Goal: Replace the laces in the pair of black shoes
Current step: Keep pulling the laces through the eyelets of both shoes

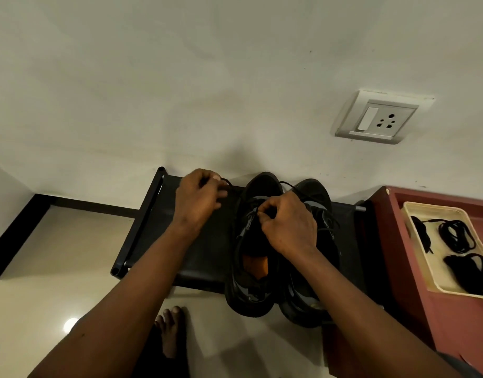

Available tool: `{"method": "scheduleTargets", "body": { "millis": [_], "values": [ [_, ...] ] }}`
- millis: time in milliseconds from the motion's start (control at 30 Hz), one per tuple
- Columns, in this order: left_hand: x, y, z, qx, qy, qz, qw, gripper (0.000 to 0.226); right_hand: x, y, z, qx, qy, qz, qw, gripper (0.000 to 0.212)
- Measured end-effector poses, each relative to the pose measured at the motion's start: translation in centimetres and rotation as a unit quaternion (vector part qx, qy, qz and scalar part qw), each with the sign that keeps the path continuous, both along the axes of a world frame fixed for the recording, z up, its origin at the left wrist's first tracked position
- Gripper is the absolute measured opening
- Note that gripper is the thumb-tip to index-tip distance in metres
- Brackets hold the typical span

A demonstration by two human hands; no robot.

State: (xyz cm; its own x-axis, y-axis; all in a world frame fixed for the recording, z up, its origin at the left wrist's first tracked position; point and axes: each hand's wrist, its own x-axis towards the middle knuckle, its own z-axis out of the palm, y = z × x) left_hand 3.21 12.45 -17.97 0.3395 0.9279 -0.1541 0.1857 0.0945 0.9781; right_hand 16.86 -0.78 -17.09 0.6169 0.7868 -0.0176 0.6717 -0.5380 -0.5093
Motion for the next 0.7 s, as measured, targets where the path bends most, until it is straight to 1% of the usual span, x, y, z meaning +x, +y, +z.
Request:
{"method": "scheduleTargets", "body": {
  "millis": [33, 100, 133, 167, 200, 233, 267, 300, 333, 367, 400, 433, 467, 500, 567, 700],
  "values": [
    [-0.2, 0.2, 0.3, -0.066, -0.082, 0.028, 0.994, 0.013, 0.0, 0.0, 0.1, -0.001, -0.002, 0.004, 1.000, 0.010],
    [-0.6, 0.2, 1.1, -0.175, -0.234, 0.061, 0.954, 0.012, 0.0, 0.0, 0.3, -0.001, -0.006, 0.010, 1.000, 0.008],
    [-0.8, 0.0, 1.3, -0.206, -0.277, 0.068, 0.936, 0.012, 0.0, 0.0, 0.4, -0.001, -0.006, 0.014, 1.000, 0.008],
    [-0.9, -0.3, 1.5, -0.219, -0.291, 0.068, 0.929, 0.012, 0.0, 0.0, 0.4, -0.001, -0.004, 0.018, 1.000, 0.009],
    [-0.8, -0.7, 1.6, -0.218, -0.279, 0.063, 0.933, 0.012, 0.0, 0.0, 0.4, -0.002, -0.001, 0.020, 1.000, 0.009],
    [-0.7, -1.2, 1.7, -0.201, -0.242, 0.052, 0.948, 0.013, 0.0, 0.0, 0.5, -0.003, 0.003, 0.021, 1.000, 0.009],
    [-0.3, -1.6, 1.8, -0.172, -0.183, 0.034, 0.967, 0.014, 0.0, -0.1, 0.6, -0.006, 0.008, 0.023, 1.000, 0.009],
    [0.0, -2.1, 2.0, -0.126, -0.102, 0.004, 0.987, 0.014, 0.1, -0.1, 0.8, -0.008, 0.010, 0.025, 1.000, 0.010],
    [0.4, -2.5, 2.0, -0.060, 0.001, -0.037, 0.998, 0.013, 0.1, -0.1, 0.8, -0.009, 0.009, 0.027, 1.000, 0.011],
    [0.7, -2.7, 1.9, 0.020, 0.111, -0.085, 0.990, 0.011, 0.1, -0.1, 0.9, -0.010, 0.008, 0.030, 0.999, 0.012],
    [1.0, -3.1, 1.8, 0.094, 0.209, -0.133, 0.964, 0.010, 0.1, -0.2, 1.0, -0.009, 0.008, 0.033, 0.999, 0.013],
    [1.2, -3.6, 1.7, 0.141, 0.275, -0.171, 0.936, 0.011, 0.1, -0.2, 1.0, -0.008, 0.010, 0.036, 0.999, 0.014],
    [1.4, -3.9, 1.7, 0.160, 0.311, -0.194, 0.916, 0.011, 0.1, -0.2, 1.0, -0.008, 0.012, 0.037, 0.999, 0.014],
    [1.6, -4.1, 1.6, 0.160, 0.326, -0.204, 0.909, 0.010, 0.1, -0.2, 1.0, -0.009, 0.012, 0.039, 0.999, 0.014],
    [2.0, -4.2, 1.7, 0.153, 0.332, -0.203, 0.908, 0.006, 0.3, -0.2, 1.1, -0.013, 0.007, 0.040, 0.999, 0.015],
    [2.6, -3.9, 2.2, 0.131, 0.350, -0.205, 0.905, 0.009, 0.7, -0.1, 1.0, -0.015, 0.023, 0.047, 0.999, 0.014]
  ]
}}
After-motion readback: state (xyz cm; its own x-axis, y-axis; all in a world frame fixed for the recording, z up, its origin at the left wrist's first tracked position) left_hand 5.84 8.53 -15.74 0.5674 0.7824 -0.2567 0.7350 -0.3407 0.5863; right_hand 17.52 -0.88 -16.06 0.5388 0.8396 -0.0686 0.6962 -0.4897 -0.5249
